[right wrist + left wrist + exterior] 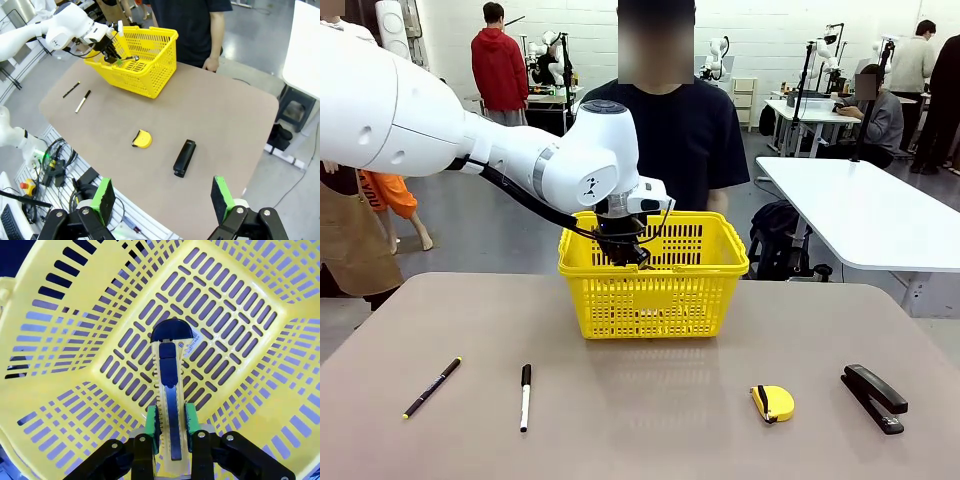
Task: Place the items the person wants into the basket.
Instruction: Pick up the item the person points to and place it in the Market Basket.
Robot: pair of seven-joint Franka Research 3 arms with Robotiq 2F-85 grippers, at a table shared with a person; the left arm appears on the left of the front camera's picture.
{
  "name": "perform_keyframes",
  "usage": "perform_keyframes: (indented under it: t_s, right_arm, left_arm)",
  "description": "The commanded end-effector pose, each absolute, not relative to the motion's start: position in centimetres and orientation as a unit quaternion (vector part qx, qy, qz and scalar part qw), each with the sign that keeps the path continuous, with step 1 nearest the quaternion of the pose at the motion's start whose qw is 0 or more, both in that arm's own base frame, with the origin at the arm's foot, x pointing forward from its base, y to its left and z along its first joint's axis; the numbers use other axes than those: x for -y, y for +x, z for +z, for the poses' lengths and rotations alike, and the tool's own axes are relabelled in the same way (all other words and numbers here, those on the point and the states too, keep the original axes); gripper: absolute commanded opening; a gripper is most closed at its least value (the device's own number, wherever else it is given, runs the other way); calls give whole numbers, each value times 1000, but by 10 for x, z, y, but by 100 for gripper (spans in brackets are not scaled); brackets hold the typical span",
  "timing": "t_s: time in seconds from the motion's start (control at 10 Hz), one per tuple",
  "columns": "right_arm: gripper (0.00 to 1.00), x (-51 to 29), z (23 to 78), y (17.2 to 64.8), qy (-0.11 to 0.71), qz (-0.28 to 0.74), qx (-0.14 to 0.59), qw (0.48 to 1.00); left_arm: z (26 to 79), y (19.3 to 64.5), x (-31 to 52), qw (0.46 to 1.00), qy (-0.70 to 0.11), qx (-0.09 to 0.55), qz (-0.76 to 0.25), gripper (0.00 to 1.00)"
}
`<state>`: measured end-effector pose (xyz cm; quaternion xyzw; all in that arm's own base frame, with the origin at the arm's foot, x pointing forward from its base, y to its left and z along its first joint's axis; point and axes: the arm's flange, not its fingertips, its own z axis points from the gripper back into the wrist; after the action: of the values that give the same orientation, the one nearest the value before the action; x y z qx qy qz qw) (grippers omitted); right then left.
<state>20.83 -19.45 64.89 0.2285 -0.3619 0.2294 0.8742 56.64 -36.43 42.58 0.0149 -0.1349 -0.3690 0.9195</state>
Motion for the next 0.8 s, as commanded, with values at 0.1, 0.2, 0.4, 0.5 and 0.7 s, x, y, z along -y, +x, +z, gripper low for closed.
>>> perform_keyframes:
  t_s: [0.1, 0.2, 0.4, 0.5, 0.7]
  right_arm:
    - [100, 193, 647, 211, 231, 232, 372, 869]
    - [100, 193, 647, 211, 231, 232, 372, 869]
    - [100, 193, 647, 211, 231, 232, 372, 869]
    - [100, 193, 647, 211, 231, 232, 372, 869]
    - [100, 193, 647, 211, 231, 232, 372, 869]
  left_arm:
    - [432, 571, 366, 914, 18, 141, -380, 100]
    - [433, 571, 367, 914, 18, 142, -379, 89]
    - [435, 570, 367, 914, 18, 143, -378, 100]
    - [436, 570, 366, 915, 18, 145, -377, 100]
    - [445, 567, 365, 921, 15, 149, -359, 100]
